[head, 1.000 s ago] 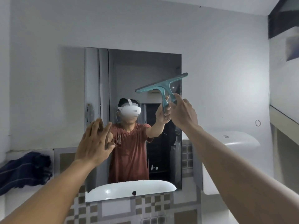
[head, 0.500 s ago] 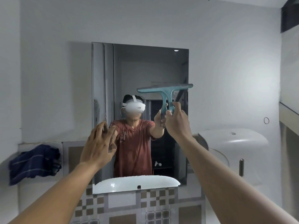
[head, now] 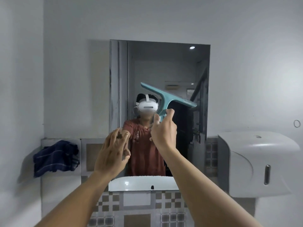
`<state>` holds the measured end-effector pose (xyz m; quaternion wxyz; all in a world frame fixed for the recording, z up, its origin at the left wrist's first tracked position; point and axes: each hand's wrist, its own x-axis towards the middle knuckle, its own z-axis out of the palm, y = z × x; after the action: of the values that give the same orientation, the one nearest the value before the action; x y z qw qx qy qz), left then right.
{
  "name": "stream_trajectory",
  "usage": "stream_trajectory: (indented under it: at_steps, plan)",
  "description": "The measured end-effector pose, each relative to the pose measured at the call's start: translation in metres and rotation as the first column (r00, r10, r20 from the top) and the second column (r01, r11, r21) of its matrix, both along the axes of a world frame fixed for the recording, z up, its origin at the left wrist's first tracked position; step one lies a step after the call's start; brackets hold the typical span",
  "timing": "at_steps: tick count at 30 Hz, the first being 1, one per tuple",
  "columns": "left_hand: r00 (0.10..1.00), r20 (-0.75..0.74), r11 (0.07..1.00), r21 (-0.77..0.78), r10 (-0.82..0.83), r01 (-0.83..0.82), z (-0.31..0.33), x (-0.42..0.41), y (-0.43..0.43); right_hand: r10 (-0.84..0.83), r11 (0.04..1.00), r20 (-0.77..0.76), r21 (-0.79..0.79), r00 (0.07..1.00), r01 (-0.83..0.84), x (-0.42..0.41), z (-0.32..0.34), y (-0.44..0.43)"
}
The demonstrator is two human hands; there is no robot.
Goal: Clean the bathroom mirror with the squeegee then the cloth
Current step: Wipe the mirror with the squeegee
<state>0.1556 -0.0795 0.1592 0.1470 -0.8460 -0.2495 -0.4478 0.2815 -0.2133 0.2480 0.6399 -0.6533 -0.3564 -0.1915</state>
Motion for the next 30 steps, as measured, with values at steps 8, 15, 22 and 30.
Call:
stream_trajectory:
  at_steps: [8,15,22,30]
  plan:
    - [1.0,-0.012,1.0,-0.019,0.005,-0.005,-0.012,-0.001,0.009,0.064,0.998,0.042,-0.023,0.997,-0.063,-0.026,-0.01,0.026]
    - [1.0,0.014,1.0,0.005,-0.016,0.016,-0.017,0.003,0.012,0.115,0.993,0.119,-0.016,0.986,-0.114,-0.033,-0.016,0.038]
    - [0.999,0.004,0.998,0.038,-0.042,0.042,-0.024,0.001,0.013,0.075,0.994,0.289,-0.101,0.954,-0.048,-0.03,-0.019,0.042]
    - [0.999,-0.003,0.998,0.055,-0.038,0.038,-0.026,0.003,0.016,-0.065,0.98,0.463,-0.138,0.884,0.144,-0.017,-0.012,0.026]
